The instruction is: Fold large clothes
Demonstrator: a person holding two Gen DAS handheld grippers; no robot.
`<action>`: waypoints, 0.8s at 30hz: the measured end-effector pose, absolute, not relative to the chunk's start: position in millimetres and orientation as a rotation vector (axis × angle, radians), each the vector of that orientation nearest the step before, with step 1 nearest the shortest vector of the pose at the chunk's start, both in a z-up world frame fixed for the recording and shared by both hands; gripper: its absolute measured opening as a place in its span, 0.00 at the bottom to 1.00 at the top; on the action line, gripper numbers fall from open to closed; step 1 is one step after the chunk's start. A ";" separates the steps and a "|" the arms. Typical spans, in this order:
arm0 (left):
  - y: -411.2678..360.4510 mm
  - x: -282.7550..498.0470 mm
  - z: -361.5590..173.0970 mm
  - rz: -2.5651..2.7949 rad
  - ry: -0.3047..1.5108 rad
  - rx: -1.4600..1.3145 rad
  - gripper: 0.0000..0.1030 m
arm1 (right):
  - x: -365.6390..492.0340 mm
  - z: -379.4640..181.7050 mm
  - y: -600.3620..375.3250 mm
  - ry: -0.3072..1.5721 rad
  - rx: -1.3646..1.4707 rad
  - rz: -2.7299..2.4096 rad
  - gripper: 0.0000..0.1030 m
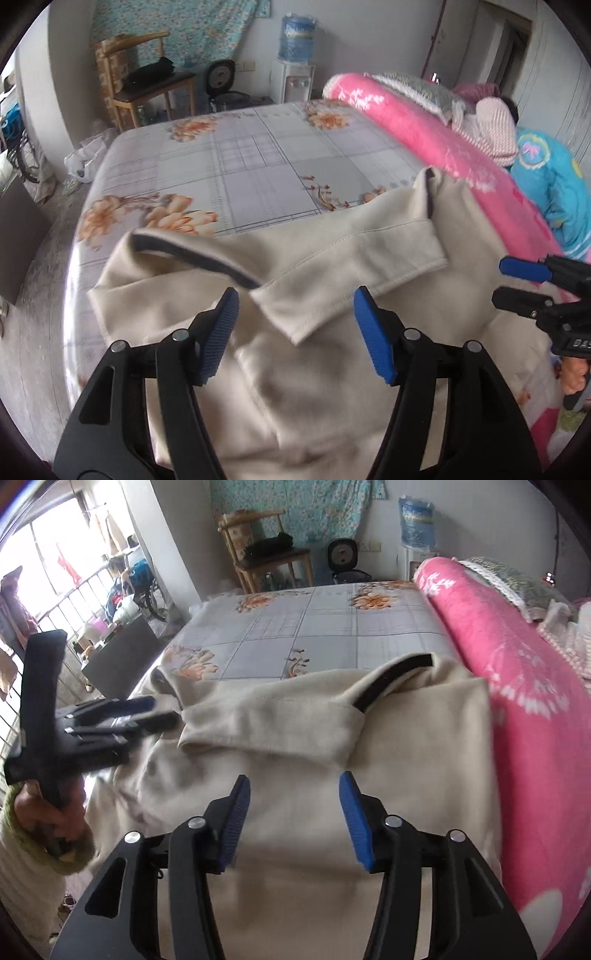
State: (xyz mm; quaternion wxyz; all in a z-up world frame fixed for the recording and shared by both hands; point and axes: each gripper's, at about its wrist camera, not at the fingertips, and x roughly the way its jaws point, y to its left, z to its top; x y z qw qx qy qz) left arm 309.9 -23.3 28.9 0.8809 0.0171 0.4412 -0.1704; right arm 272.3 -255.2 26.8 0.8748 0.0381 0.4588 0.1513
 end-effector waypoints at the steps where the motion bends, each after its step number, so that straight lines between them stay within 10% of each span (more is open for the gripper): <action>1: -15.8 297.9 36.9 -0.357 0.904 0.018 0.61 | 264.6 26.5 -259.0 0.960 0.087 0.317 0.60; 24: 103.3 149.4 -16.3 -0.218 0.915 -0.298 0.47 | 156.7 -40.4 -218.9 1.076 0.038 0.325 0.70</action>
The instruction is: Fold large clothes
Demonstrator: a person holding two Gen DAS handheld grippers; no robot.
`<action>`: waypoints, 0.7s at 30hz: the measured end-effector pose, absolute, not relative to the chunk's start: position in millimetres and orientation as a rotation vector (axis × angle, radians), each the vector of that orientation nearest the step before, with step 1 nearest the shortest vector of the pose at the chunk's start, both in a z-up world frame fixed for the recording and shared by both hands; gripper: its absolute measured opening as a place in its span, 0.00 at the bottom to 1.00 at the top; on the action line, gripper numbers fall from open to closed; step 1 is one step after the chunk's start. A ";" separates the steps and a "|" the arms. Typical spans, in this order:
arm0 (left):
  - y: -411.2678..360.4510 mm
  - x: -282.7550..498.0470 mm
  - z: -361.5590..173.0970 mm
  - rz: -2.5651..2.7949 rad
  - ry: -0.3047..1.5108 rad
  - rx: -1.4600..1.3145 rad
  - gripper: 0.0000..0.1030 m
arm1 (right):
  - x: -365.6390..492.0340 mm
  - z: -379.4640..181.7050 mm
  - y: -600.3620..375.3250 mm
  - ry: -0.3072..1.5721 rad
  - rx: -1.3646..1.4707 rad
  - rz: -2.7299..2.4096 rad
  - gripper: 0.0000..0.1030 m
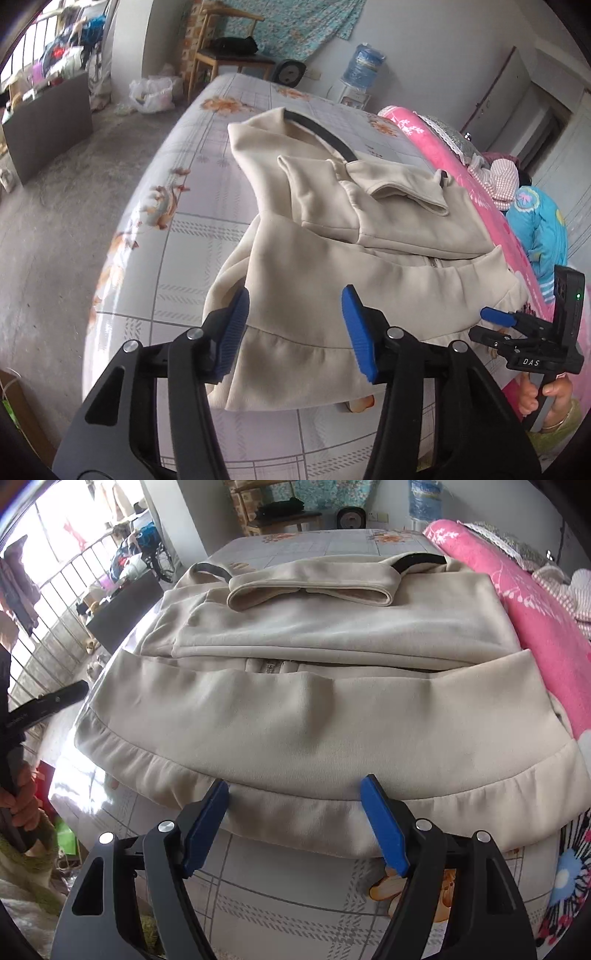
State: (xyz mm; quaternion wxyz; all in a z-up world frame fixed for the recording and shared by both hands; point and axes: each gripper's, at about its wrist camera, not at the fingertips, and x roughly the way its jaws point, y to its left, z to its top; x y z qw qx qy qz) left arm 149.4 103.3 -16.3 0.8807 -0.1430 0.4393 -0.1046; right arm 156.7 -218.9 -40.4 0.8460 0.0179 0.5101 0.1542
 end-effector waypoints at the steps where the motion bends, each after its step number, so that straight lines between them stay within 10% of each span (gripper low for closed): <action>1: 105.6 152.1 -20.7 -0.225 0.930 -0.312 0.47 | 156.4 -41.0 -217.8 1.078 0.038 0.325 0.70; 21: 117.3 183.6 -46.2 -0.235 0.966 -0.338 0.47 | 157.8 -40.8 -214.9 1.082 0.033 0.301 0.71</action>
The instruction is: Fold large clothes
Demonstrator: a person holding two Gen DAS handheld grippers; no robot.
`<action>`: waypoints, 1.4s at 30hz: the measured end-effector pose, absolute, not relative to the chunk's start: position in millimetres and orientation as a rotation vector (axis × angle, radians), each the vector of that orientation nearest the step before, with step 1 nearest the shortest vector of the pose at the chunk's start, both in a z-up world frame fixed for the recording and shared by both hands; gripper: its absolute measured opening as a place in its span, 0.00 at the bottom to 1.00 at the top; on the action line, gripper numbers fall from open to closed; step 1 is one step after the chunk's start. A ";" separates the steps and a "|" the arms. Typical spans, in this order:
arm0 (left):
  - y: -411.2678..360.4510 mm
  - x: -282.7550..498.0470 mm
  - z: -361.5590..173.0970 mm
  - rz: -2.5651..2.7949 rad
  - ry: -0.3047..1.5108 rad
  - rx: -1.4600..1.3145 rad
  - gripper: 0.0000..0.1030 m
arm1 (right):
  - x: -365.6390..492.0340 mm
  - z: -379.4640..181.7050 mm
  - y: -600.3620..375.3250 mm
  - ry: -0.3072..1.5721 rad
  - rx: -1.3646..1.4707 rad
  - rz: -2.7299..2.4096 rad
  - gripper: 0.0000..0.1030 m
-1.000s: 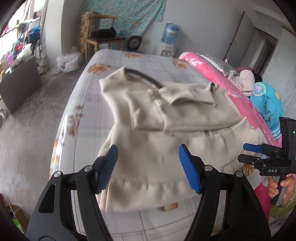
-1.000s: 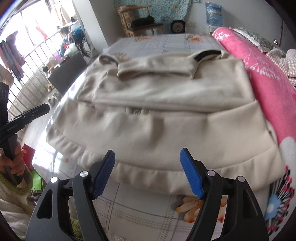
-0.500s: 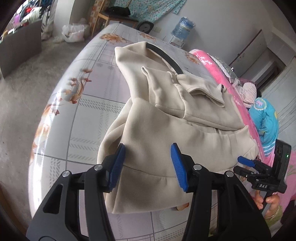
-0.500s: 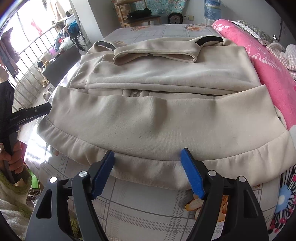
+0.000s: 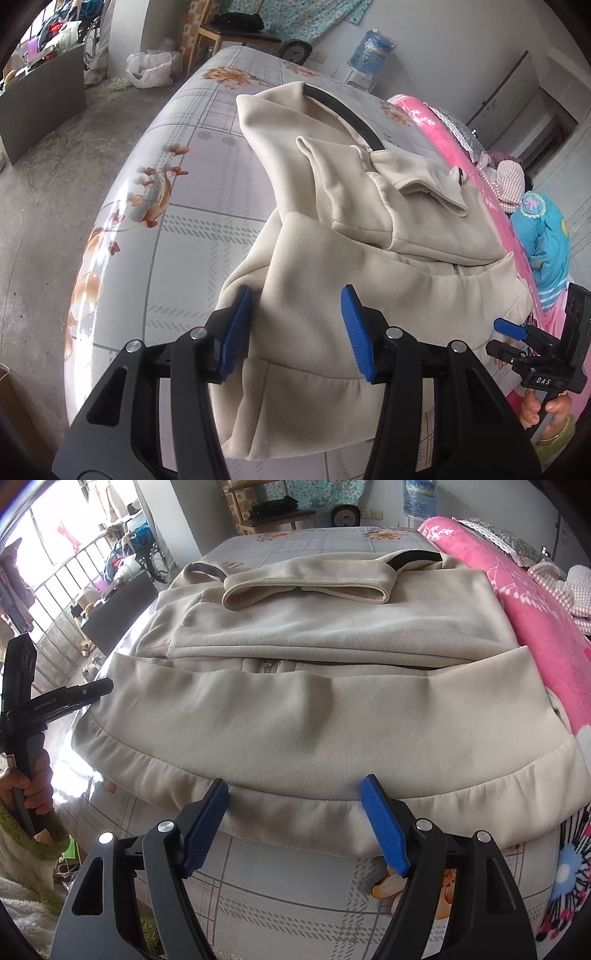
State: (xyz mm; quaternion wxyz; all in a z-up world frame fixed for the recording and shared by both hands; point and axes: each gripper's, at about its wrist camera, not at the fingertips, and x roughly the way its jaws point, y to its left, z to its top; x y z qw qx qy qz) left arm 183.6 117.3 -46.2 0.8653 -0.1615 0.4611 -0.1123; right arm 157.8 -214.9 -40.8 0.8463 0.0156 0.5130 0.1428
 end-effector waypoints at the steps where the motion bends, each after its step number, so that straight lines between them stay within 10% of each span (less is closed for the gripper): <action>1: 117.9 183.1 -46.6 -0.239 0.959 -0.343 0.47 | 157.9 -40.7 -214.7 1.082 0.034 0.300 0.71; 42: 90.7 187.9 -44.9 -0.260 0.941 -0.231 0.33 | 157.5 -40.7 -214.9 1.072 0.035 0.304 0.71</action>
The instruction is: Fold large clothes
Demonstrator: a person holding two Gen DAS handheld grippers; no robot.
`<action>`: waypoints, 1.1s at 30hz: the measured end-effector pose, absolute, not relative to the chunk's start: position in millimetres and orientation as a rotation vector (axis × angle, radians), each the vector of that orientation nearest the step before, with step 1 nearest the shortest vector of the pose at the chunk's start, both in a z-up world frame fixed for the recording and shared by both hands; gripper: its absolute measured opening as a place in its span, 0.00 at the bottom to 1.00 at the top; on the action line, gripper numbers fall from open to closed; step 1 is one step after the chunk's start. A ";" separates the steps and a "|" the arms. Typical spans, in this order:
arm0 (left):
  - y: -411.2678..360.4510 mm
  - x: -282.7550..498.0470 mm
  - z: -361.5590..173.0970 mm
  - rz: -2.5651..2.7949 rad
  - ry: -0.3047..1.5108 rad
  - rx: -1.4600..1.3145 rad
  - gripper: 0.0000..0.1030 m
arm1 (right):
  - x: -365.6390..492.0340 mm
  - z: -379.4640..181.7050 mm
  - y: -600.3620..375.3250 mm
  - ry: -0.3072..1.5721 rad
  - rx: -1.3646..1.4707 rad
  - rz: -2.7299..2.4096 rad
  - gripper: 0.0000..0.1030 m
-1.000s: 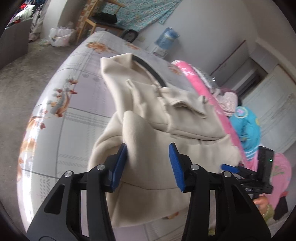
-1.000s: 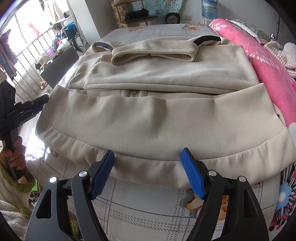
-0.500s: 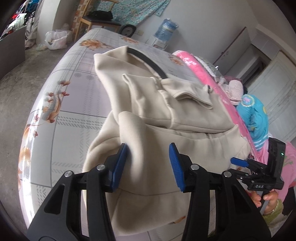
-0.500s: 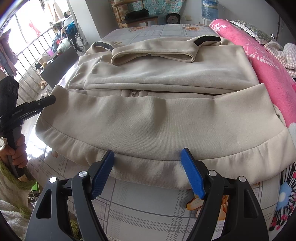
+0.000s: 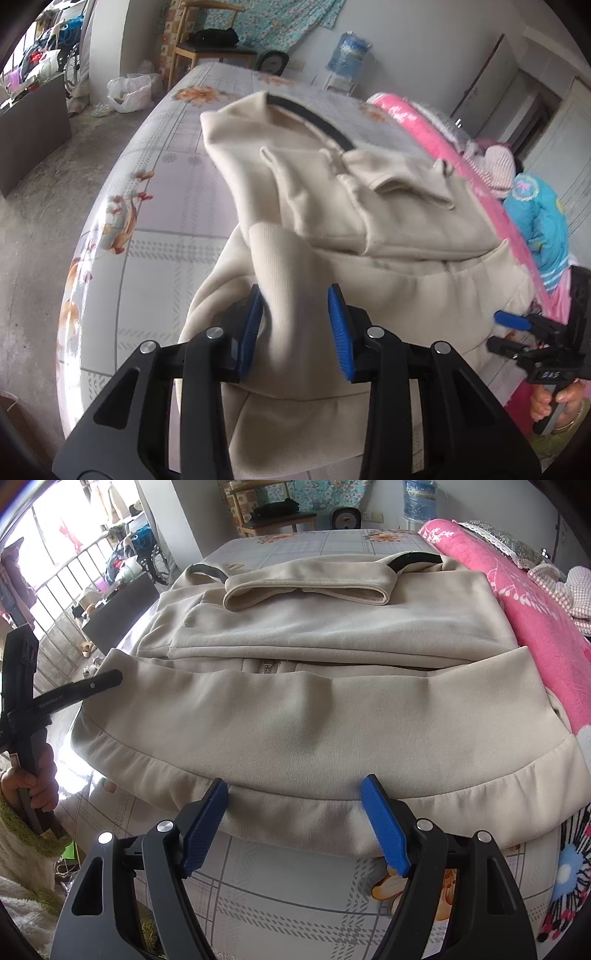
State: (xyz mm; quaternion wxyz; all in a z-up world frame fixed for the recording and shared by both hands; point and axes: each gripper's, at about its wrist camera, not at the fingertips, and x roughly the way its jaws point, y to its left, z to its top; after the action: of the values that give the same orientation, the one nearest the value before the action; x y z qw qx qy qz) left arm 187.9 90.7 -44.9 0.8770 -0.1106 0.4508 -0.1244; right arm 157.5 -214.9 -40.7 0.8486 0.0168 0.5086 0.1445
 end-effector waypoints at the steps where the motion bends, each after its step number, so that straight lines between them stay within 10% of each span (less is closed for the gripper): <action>1: 89.6 188.4 -47.3 -0.242 0.950 -0.211 0.32 | 157.4 -40.9 -215.4 1.071 0.036 0.306 0.71; 15: 48.3 184.3 -41.0 -0.057 0.952 0.105 0.30 | 150.8 -30.3 -246.1 1.030 0.078 0.247 0.71; 33: 45.7 183.8 -39.9 -0.027 0.949 0.129 0.30 | 209.6 -13.8 -372.1 0.960 0.093 -0.040 0.39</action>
State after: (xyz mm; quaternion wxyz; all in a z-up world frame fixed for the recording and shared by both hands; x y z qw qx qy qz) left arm 183.8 45.7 -39.9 0.8874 0.0621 0.4567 -0.0130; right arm 209.6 -372.1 -13.8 0.8857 0.0447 0.4617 -0.0193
